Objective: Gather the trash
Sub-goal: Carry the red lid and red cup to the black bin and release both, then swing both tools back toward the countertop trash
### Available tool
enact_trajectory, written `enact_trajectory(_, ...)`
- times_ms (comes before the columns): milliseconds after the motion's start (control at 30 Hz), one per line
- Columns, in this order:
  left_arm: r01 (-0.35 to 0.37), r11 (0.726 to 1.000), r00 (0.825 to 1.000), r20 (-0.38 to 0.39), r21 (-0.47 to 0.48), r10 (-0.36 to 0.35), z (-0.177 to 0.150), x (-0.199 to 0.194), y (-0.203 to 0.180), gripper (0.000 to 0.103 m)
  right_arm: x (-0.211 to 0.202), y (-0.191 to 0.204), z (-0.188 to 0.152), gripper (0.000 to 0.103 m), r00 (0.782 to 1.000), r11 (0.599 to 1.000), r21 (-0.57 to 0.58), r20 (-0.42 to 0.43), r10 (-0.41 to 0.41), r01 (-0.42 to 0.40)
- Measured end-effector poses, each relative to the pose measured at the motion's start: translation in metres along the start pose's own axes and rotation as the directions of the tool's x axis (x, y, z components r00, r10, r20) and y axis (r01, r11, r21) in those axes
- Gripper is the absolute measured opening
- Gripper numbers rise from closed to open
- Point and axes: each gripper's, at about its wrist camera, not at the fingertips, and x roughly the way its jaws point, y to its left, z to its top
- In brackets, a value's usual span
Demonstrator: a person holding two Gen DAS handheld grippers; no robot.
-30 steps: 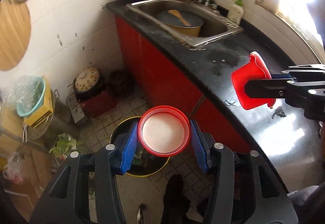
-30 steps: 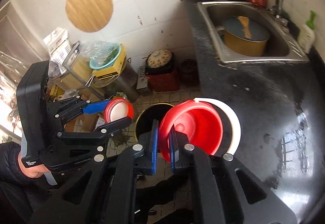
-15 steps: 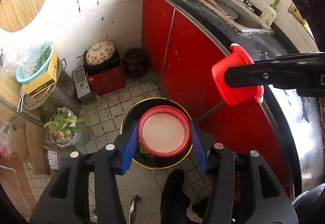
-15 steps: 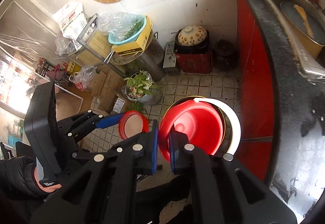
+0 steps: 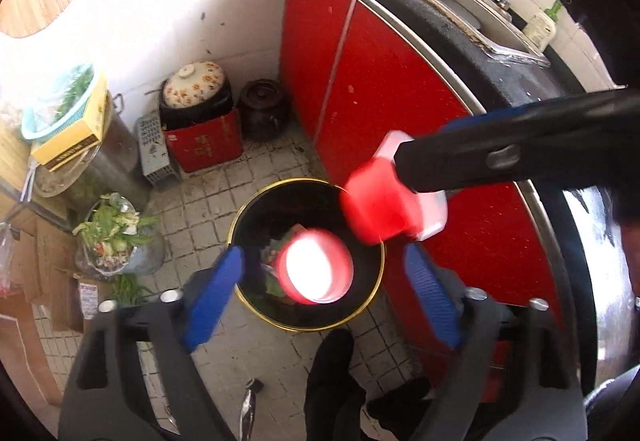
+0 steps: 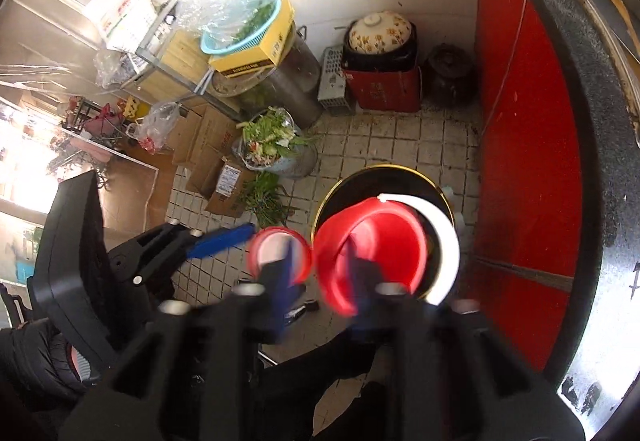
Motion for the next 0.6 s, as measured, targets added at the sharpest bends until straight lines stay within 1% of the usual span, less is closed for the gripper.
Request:
enact_trajectory(33, 0.0, 1.0, 1.0, -0.008, 0.0, 0.0, -0.001, 0.001, 0.0, 0.083, -0.003, 0.0, 0.001, 0.082, 1.0, 1.0, 0.002, 0.022, -0.007, 0.007)
enact_trajectory(67, -0.003, 1.0, 1.0, -0.013, -0.002, 0.003, -0.002, 0.001, 0.001, 0.083, -0.006, -0.002, 0.0, 0.081, 0.999, 1.0, 0.001, 0.036, -0.007, 0.007)
enact_trajectory(267, -0.011, 1.0, 1.0, -0.003, -0.003, 0.011, -0.004, -0.006, 0.002, 0.083, -0.015, -0.005, -0.001, 0.081, 0.999, 1.0, -0.001, 0.046, -0.003, 0.003)
enact_trajectory(367, -0.015, 1.0, 1.0, 0.006, 0.016, 0.015, -0.002, -0.011, -0.003, 0.083, -0.024, -0.008, -0.006, 0.081, 0.998, 1.0, 0.011, 0.062, -0.007, 0.006)
enact_trajectory(467, -0.015, 0.998, 1.0, 0.022, 0.058, 0.014, 0.005, -0.02, -0.014, 0.083, -0.039, -0.011, -0.013, 0.081, 0.996, 0.999, 0.033, 0.089, -0.014, 0.011)
enact_trajectory(533, -0.011, 0.996, 0.999, 0.031, 0.086, 0.008, 0.011, -0.025, -0.023, 0.091, -0.05, -0.015, -0.019, 0.081, 0.993, 0.998, 0.053, 0.111, -0.026, 0.02)
enact_trajectory(600, -0.006, 0.992, 0.999, 0.045, 0.126, 0.001, 0.018, -0.033, -0.04, 0.094, -0.071, -0.021, -0.031, 0.082, 0.987, 0.996, 0.082, 0.152, -0.049, 0.037)
